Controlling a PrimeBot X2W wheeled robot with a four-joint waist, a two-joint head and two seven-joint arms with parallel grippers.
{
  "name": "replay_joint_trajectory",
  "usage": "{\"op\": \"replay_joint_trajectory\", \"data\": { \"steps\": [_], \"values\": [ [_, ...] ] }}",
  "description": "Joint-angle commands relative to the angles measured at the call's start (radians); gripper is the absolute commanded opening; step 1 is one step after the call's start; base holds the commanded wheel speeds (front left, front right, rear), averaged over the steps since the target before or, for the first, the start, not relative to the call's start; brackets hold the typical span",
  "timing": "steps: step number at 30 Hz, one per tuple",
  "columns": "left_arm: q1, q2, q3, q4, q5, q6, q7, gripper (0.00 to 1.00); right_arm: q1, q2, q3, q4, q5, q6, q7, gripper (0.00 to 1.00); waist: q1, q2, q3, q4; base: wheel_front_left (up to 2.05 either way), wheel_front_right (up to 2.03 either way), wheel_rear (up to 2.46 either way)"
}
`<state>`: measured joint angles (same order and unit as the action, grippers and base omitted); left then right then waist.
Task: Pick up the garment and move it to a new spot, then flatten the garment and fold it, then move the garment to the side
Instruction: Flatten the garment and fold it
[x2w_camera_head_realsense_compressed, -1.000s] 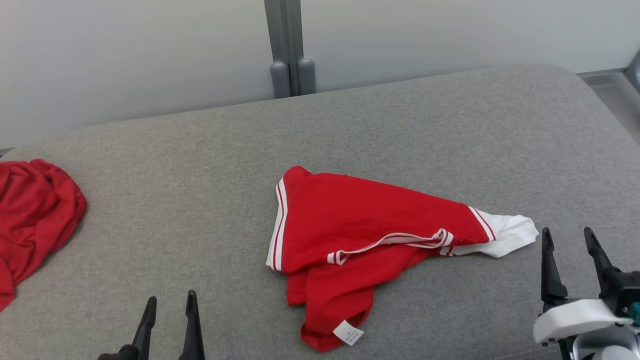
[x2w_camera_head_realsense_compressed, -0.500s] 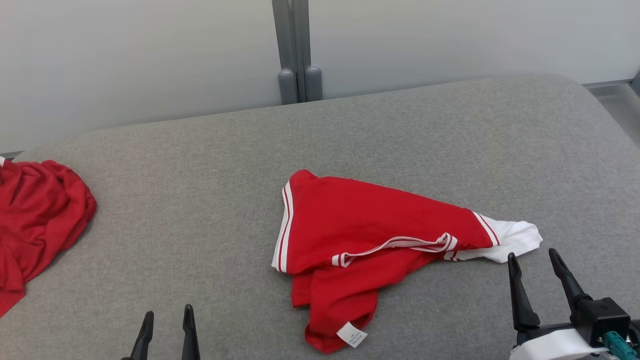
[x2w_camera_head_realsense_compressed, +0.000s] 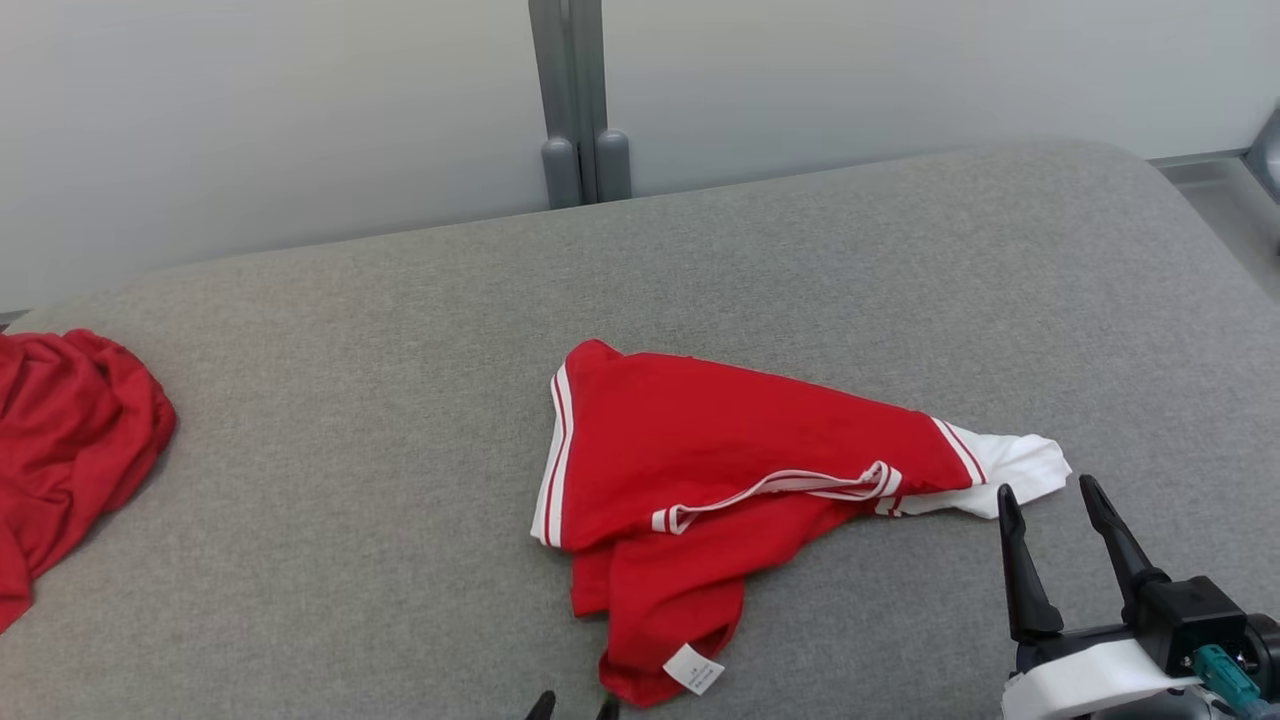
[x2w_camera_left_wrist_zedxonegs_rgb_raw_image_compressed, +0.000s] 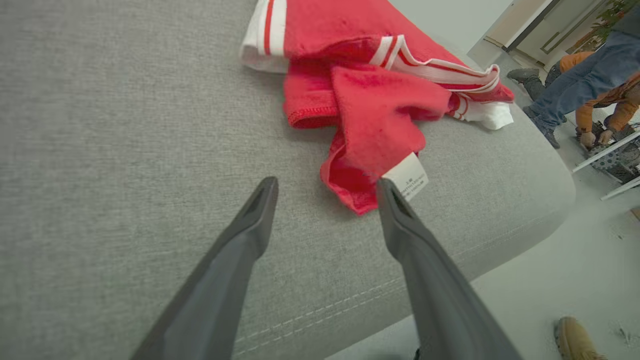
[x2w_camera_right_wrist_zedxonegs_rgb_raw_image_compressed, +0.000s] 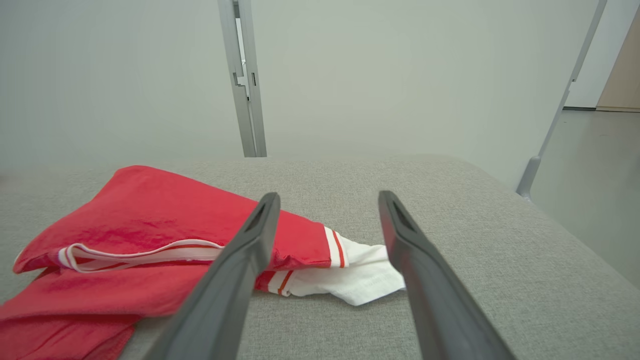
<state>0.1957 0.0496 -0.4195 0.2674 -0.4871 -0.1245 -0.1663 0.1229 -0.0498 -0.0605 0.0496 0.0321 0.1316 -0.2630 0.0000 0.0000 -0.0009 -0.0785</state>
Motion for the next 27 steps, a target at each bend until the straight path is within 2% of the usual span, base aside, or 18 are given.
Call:
{"op": "replay_joint_trajectory", "data": {
  "steps": [1, 8, 13, 16, 17, 18, 19, 24, 27],
  "values": [
    [-0.036, 0.002, -0.022, 0.021, -0.046, -0.006, 0.017, 1.0, -0.014, -0.002, 0.005, -0.004, -0.001, -0.002, -0.003, 1.0, 0.0, 0.0, 0.008, -0.012, 0.0, 0.0, 0.0],
    [-0.133, -0.001, -0.097, 0.18, -0.188, -0.006, 0.093, 1.0, -0.044, -0.002, 0.034, -0.017, 0.01, -0.002, -0.003, 1.0, 0.0, 0.0, 0.037, -0.078, 0.0, 0.0, 0.0],
    [-0.172, -0.001, -0.143, 0.237, -0.289, -0.006, 0.057, 1.0, -0.036, -0.002, 0.023, -0.019, 0.008, -0.002, -0.003, 1.0, 0.0, 0.0, 0.044, -0.118, 0.0, 0.0, 0.0],
    [-0.2, -0.001, -0.16, 0.285, -0.299, 0.001, 0.027, 1.0, -0.029, -0.001, 0.022, -0.02, 0.007, -0.002, -0.003, 1.0, 0.0, 0.0, 0.045, -0.134, 0.0, 0.0, 0.0],
    [-0.209, 0.0, -0.16, 0.3, -0.312, 0.001, 0.005, 0.4, -0.028, -0.002, 0.021, -0.02, 0.006, -0.002, -0.003, 1.0, 0.0, 0.0, 0.046, -0.139, 0.0, 0.0, 0.0],
    [-0.217, 0.001, -0.158, 0.312, -0.326, 0.001, -0.009, 0.23, -0.028, -0.002, 0.018, -0.02, 0.006, -0.002, -0.003, 1.0, 0.0, 0.0, 0.047, -0.141, 0.0, 0.0, 0.0],
    [-0.227, 0.001, -0.16, 0.324, -0.338, 0.001, -0.021, 0.0, -0.029, -0.002, 0.016, -0.02, 0.007, -0.002, -0.003, 1.0, 0.0, 0.0, 0.047, -0.143, 0.0, 0.0, 0.0],
    [-0.266, 0.003, -0.171, 0.358, -0.359, -0.003, -0.058, 0.0, -0.028, -0.001, 0.003, -0.019, 0.009, -0.002, -0.003, 1.0, 0.0, 0.0, 0.049, -0.137, 0.0, 0.0, 0.0],
    [-0.269, 0.04, -0.167, 0.331, -0.381, -0.006, -0.054, 0.0, -0.02, -0.001, -0.001, -0.017, 0.016, -0.002, -0.003, 1.0, 0.0, 0.0, 0.046, -0.121, 0.0, 0.0, 0.0]
  ]
}}
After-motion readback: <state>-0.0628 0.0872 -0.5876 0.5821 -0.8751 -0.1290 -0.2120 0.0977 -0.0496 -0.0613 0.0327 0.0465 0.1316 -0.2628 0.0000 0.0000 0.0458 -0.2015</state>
